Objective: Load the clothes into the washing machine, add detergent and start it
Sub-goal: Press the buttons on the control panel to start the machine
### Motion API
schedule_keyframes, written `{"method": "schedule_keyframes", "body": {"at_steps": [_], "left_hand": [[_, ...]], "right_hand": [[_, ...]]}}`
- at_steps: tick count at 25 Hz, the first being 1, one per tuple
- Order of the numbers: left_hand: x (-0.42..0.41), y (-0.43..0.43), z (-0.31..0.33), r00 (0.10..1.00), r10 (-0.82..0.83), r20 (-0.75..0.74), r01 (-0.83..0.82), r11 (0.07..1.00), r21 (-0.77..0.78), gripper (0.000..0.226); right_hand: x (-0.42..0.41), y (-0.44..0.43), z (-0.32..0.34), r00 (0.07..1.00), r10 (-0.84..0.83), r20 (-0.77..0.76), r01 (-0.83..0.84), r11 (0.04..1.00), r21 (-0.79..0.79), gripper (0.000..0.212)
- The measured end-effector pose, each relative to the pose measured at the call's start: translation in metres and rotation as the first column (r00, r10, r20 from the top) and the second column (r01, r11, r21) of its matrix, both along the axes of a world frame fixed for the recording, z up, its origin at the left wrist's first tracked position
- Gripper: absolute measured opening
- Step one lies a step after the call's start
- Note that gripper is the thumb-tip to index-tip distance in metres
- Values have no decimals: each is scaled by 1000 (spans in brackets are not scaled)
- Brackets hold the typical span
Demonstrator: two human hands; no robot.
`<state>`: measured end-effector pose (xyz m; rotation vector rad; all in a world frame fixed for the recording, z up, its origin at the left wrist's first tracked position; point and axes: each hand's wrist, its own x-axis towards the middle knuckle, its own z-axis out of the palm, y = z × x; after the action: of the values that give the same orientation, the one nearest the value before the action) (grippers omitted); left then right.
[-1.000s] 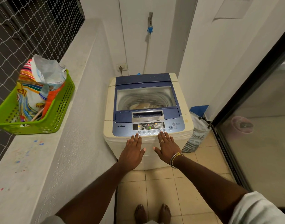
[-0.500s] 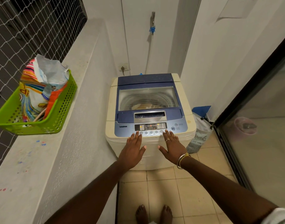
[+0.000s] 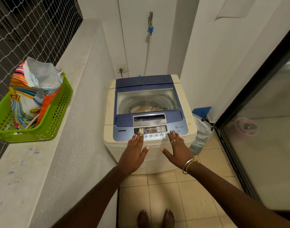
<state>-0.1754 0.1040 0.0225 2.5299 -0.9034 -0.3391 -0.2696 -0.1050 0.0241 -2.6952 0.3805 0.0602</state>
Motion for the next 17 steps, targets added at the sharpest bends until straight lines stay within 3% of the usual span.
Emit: {"method": "schedule_keyframes", "body": {"at_steps": [17], "left_hand": [[1,-9,-3,999,44,-4,-43,997,60,65]], "right_hand": [[2,-2,6,1000,-18,21,17,1000,26,83]]}}
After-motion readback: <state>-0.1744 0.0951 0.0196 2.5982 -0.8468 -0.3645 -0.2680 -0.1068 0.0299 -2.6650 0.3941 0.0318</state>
